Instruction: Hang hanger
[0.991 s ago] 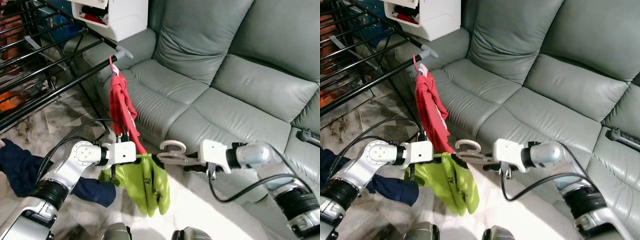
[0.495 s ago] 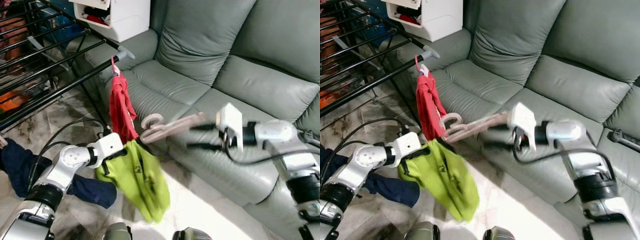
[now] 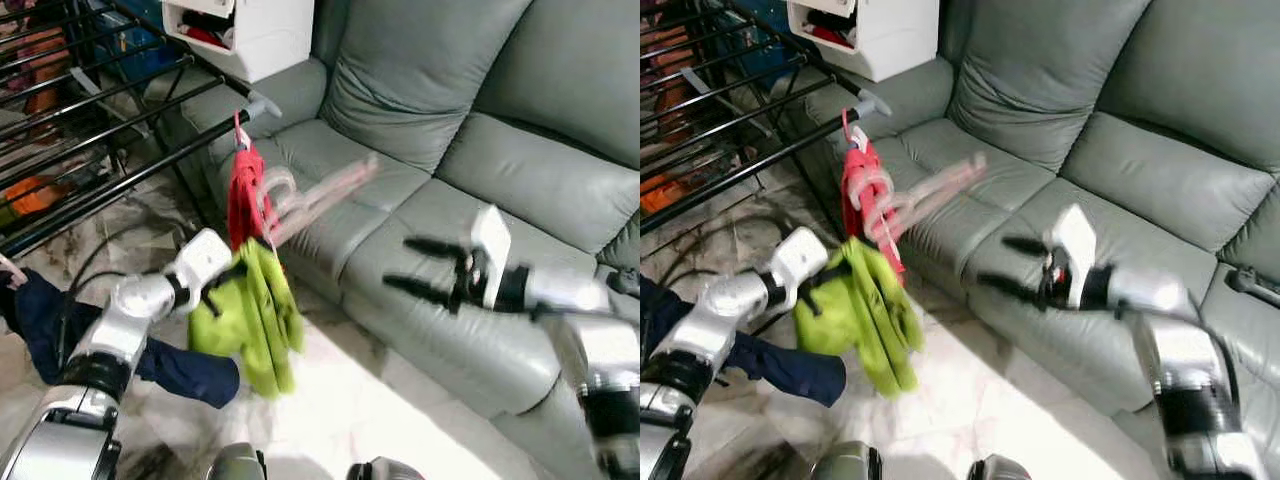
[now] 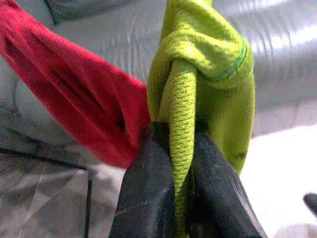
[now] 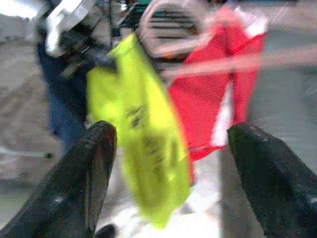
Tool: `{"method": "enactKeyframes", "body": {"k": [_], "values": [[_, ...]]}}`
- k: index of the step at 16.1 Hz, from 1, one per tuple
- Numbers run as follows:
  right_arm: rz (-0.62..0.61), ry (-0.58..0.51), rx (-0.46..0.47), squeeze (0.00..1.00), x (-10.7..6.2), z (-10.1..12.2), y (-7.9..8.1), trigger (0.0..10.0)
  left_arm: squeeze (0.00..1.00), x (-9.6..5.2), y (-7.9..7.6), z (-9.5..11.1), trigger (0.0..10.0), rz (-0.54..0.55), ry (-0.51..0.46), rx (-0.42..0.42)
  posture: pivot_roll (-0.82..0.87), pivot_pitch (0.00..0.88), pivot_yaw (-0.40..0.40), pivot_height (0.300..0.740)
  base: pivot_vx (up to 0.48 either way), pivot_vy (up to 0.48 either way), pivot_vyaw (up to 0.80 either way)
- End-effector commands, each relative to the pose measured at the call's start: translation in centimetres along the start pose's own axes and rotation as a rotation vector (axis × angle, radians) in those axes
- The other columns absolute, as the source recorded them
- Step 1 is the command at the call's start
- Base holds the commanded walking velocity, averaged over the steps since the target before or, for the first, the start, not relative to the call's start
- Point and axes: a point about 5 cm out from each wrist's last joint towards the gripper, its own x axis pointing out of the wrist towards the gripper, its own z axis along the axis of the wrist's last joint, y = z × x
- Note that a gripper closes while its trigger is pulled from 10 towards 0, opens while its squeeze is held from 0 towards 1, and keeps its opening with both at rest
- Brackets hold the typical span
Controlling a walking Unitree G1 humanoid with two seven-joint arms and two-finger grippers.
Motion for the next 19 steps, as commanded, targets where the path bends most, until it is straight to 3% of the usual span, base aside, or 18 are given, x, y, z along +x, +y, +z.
{"method": "enactKeyframes", "body": {"k": [1, 2, 3, 4, 5, 6, 8, 10, 12, 13, 17, 19], "values": [[0.047, -0.011, -0.007, 1.0, 0.5, 0.4, 0.7, 10.0, 0.0, -0.1, 1.3, 2.4, 0.0, 0.031, -0.091, 0.001, -0.05, 0.0, 0.009, 0.74, 0.0, 0.0, 0.0], [0.07, 0.002, 0.038, 1.0, 1.1, -0.8, 1.8, 10.0, 0.0, -0.4, 2.2, 4.3, 0.0, 0.03, -0.19, -0.092, -0.05, 0.0, 0.009, 0.74, 0.0, 0.0, 0.0], [0.077, 0.001, 0.055, 1.0, 1.4, -1.0, 2.2, 10.0, 0.0, -0.7, 2.6, 5.0, 0.0, 0.012, -0.223, -0.132, -0.03, 0.009, 0.01, 0.74, 0.0, 0.0, 0.0], [0.071, 0.002, 0.07, 0.55, 1.8, -1.4, 2.5, 10.0, 0.0, -1.1, 2.8, 5.7, 0.0, -0.031, -0.238, -0.113, -0.03, 0.009, 0.01, 0.74, 0.0, 0.0, 0.0], [0.034, 0.007, 0.084, 0.0, 2.3, -1.9, 2.4, 10.0, 0.0, -1.7, 2.8, 6.2, 0.0, -0.097, -0.249, -0.066, -0.02, 0.011, 0.007, 0.74, 0.0, 0.0, 0.0], [-0.011, 0.032, 0.087, 0.0, 2.6, -2.6, 2.2, 10.0, 0.0, -2.3, 2.5, 7.0, 0.0, -0.174, -0.246, 0.03, -0.02, 0.011, 0.007, 0.74, 0.0, 0.0, 0.0], [-0.09, 0.053, 0.077, 0.0, 2.9, -3.2, 1.6, 10.0, 0.0, -2.8, 2.4, 7.8, 0.0, -0.224, -0.248, 0.123, -0.02, 0.011, 0.007, 0.74, 0.0, 0.0, 0.0], [-0.277, -0.008, 0.112, 0.0, 3.5, -2.9, 0.2, 10.0, 0.0, -3.7, 1.8, 9.7, 0.0, -0.332, -0.251, 0.357, -0.01, 0.018, 0.006, 0.74, 0.0, 0.0, 0.0], [-0.32, -0.043, 0.148, 0.0, 3.8, -2.7, 0.0, 10.0, 0.0, -4.1, 1.0, 10.1, 0.0, -0.413, -0.242, 0.455, -0.01, 0.021, 0.006, 0.74, 0.0, 0.0, 0.0], [-0.327, -0.041, 0.145, 0.0, 4.1, -2.9, 0.1, 10.0, 0.0, -4.3, 0.0, 10.7, 0.0, -0.469, -0.286, 0.54, 0.0, 0.023, 0.006, 0.74, 0.0, 0.0, 0.0], [-0.328, -0.059, 0.152, 0.0, 5.2, -2.9, 0.3, 10.0, 0.0, -3.7, -1.7, 11.9, 0.0, -0.529, -0.344, 0.572, 0.0, 0.025, 0.005, 0.74, 0.0, 0.0, 0.0], [-0.267, -0.092, 0.189, 0.0, 5.8, -2.4, 0.7, 10.0, 0.0, -3.1, -3.0, 12.1, 0.0, -0.543, -0.397, 0.565, 0.0, 0.029, 0.004, 0.74, 0.0, 0.0, 0.0]]}}
